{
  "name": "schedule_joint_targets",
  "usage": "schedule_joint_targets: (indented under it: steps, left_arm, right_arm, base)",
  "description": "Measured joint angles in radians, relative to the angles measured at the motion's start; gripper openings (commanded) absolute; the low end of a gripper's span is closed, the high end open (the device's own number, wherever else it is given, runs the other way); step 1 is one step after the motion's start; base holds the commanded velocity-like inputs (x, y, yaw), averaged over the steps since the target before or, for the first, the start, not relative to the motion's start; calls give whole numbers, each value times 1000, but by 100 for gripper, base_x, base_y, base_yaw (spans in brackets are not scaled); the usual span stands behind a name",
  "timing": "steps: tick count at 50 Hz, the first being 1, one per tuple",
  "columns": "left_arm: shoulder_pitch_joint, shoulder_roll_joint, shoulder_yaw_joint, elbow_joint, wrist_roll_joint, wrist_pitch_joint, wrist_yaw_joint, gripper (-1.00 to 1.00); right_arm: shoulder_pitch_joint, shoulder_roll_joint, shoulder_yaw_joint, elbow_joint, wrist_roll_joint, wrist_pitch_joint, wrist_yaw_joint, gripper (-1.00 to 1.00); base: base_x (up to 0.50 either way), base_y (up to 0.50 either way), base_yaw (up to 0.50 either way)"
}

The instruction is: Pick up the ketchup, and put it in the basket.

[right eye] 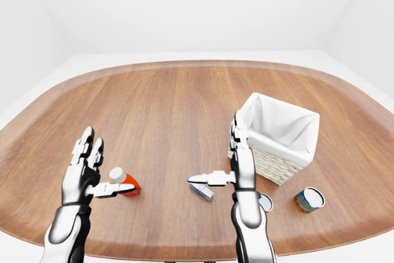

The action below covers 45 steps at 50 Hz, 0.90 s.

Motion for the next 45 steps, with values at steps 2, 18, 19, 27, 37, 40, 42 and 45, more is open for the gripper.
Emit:
schedule_joint_targets:
  steps: [2,18,19,27,37,40,42,45]
  left_arm:
    - [-8,7,26,56,7,-31,4,100]
    - [-68,50,127,365,38,-79,46,100]
    - [-71,52,129,378,39,-79,48,100]
    - [-96,67,135,455,43,-79,66,100]
    - [-131,83,128,540,43,-79,86,100]
    - [-142,87,124,566,43,-79,93,100]
    - [-150,90,120,581,43,-79,97,100]
    - [-161,94,114,604,43,-79,104,100]
  right_arm:
    - [-2,0,0,7,-1,-3,0,100]
    - [-13,2,1,41,-8,-17,0,100]
    - [-13,2,1,41,-9,-18,0,100]
    - [-13,2,4,43,-10,-19,0,100]
    - [-13,2,7,44,-12,-20,0,100]
    - [-12,2,8,44,-12,-21,0,100]
    - [-12,2,8,44,-12,-21,0,100]
    - [-12,2,8,44,-12,-22,0,100]
  base:
    - [0,0,0]
    - [0,0,0]
    - [0,0,0]
    - [0,0,0]
    - [0,0,0]
    - [0,0,0]
    - [0,0,0]
    - [0,0,0]
